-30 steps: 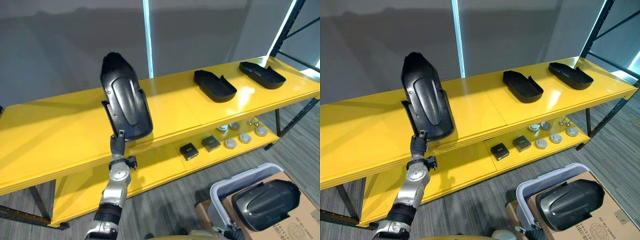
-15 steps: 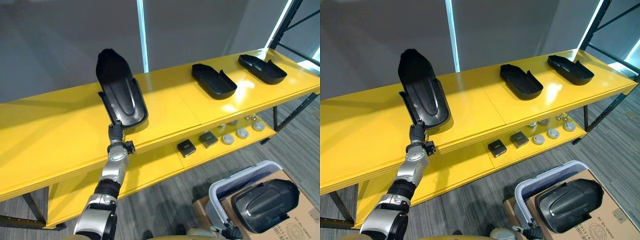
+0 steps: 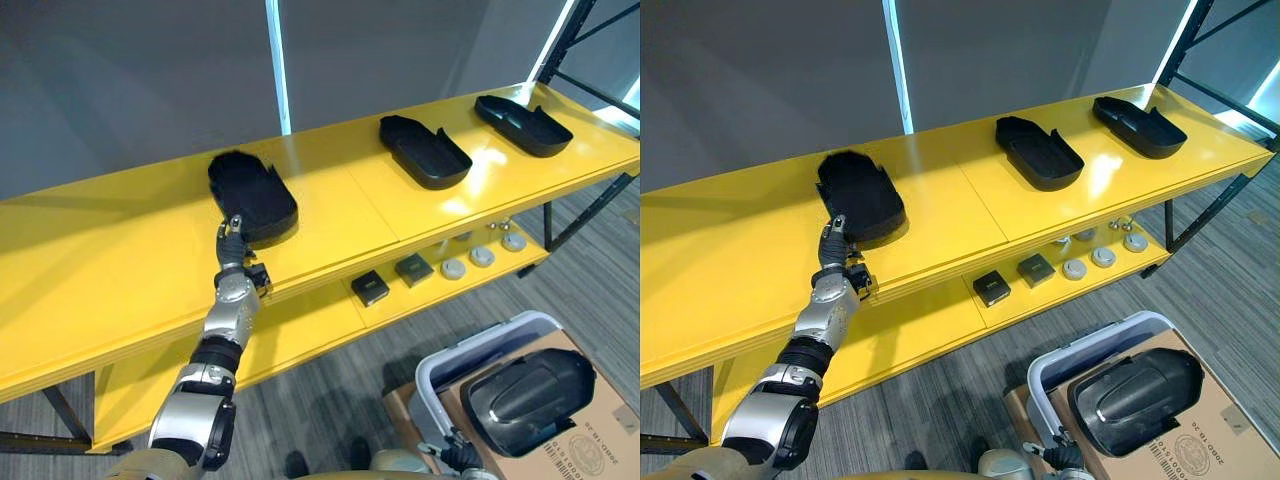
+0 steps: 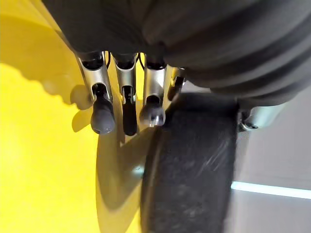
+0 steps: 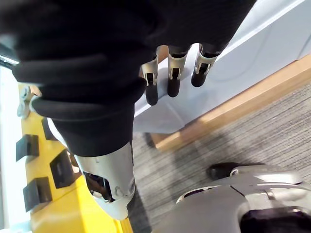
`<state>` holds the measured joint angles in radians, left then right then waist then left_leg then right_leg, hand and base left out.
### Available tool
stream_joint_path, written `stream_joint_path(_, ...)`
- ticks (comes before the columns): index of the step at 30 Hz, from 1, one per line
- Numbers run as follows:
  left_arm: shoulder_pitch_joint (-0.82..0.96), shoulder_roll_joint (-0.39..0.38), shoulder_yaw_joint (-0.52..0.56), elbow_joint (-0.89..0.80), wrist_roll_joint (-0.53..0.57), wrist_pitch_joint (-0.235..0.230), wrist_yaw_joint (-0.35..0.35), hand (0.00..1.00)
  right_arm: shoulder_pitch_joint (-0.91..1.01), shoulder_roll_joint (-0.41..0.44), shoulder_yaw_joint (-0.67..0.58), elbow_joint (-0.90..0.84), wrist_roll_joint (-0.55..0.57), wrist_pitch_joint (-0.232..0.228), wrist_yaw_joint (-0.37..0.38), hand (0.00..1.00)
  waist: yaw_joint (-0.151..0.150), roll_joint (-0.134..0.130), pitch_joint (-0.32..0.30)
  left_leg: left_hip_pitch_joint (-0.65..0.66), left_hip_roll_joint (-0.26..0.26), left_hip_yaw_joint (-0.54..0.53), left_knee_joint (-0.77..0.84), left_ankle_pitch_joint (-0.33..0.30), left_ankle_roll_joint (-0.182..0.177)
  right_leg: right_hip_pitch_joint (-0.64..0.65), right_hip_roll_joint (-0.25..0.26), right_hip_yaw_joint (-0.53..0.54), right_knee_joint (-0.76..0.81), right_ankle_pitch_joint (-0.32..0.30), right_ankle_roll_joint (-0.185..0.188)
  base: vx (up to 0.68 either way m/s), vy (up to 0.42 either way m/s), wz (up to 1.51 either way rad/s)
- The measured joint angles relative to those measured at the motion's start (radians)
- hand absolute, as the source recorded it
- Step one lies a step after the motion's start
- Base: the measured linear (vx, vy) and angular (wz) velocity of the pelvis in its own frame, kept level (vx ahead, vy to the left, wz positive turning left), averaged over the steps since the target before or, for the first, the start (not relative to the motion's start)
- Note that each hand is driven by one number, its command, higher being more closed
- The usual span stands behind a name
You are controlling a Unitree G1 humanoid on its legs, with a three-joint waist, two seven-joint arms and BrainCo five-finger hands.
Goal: Walk over and take plastic housings, then place them on the shelf
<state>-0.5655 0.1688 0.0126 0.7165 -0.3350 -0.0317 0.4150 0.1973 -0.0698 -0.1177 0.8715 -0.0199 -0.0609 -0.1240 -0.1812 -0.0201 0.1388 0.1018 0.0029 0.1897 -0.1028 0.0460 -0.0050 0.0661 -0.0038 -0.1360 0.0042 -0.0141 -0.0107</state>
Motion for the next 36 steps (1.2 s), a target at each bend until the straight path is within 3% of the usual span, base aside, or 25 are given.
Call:
stream_joint_path(5, 0.004, -0.009, -0.001, -0.017, 0.000, -0.003, 0.001, 0.00, -0.004, -0.001, 0.001, 0.000, 0.000, 0.000, 0.000, 0.00, 0.002, 0.001, 0.005, -0.002, -0.001, -0.006, 0.000, 0.000, 0.000, 0.002, 0.000, -0.006, -0.004, 0.000, 0.000, 0.00, -0.002, 0.01)
stream_joint_path(14, 0.197, -0.091, -0.005, -0.303, 0.048, -0.002, 0.045, 0.00, -0.002, 0.001, -0.001, 0.001, -0.001, 0.000, -0.003, 0.00, 0.005, 0.001, 0.005, 0.000, -0.002, -0.027, 0.000, 0.000, 0.000, 0.016, -0.001, -0.029, -0.008, -0.005, 0.000, 0.01, -0.012, 0.08)
stream_joint_path(17, 0.231, -0.099, -0.005, -0.357, 0.115, -0.001, 0.056, 0.00, -0.001, 0.002, -0.001, 0.001, -0.001, 0.000, -0.004, 0.00, 0.007, 0.001, 0.005, 0.001, -0.001, -0.030, 0.000, 0.001, 0.000, 0.017, -0.001, -0.031, -0.007, -0.005, -0.001, -0.01, -0.006, 0.01)
stream_joint_path(19, 0.247, -0.108, -0.011, -0.392, 0.229, 0.006, 0.072, 0.00, 0.000, 0.003, -0.003, 0.001, -0.001, -0.002, -0.004, 0.00, 0.010, 0.001, 0.005, 0.002, -0.001, -0.034, 0.000, 0.002, -0.001, 0.019, -0.001, -0.032, -0.007, -0.005, -0.001, -0.03, -0.017, 0.04)
stream_joint_path(20, 0.252, -0.109, -0.022, -0.407, 0.306, 0.008, 0.072, 1.00, 0.001, 0.003, -0.003, 0.001, -0.001, -0.003, -0.004, 0.00, 0.010, 0.001, 0.005, 0.002, -0.001, -0.036, 0.000, 0.002, -0.001, 0.019, -0.001, -0.034, -0.007, -0.005, -0.001, -0.03, -0.011, 0.04)
stream_joint_path(28, 0.284, -0.105, -0.114, -0.485, 0.694, 0.014, 0.065, 1.00, 0.008, 0.003, -0.001, 0.001, -0.006, -0.027, -0.003, 0.00, 0.012, 0.003, 0.003, 0.011, 0.002, -0.023, 0.000, 0.002, -0.002, 0.025, 0.001, -0.028, -0.008, -0.005, -0.001, -0.01, -0.004, -0.02)
stream_joint_path(36, 0.292, -0.104, -0.182, -0.521, 0.824, 0.025, 0.043, 1.00, 0.007, 0.003, 0.002, 0.006, -0.013, -0.046, 0.000, 0.00, 0.004, 0.003, 0.003, 0.013, 0.009, 0.011, 0.000, -0.003, -0.006, 0.016, 0.009, 0.002, -0.011, -0.003, -0.002, 0.00, -0.014, -0.13)
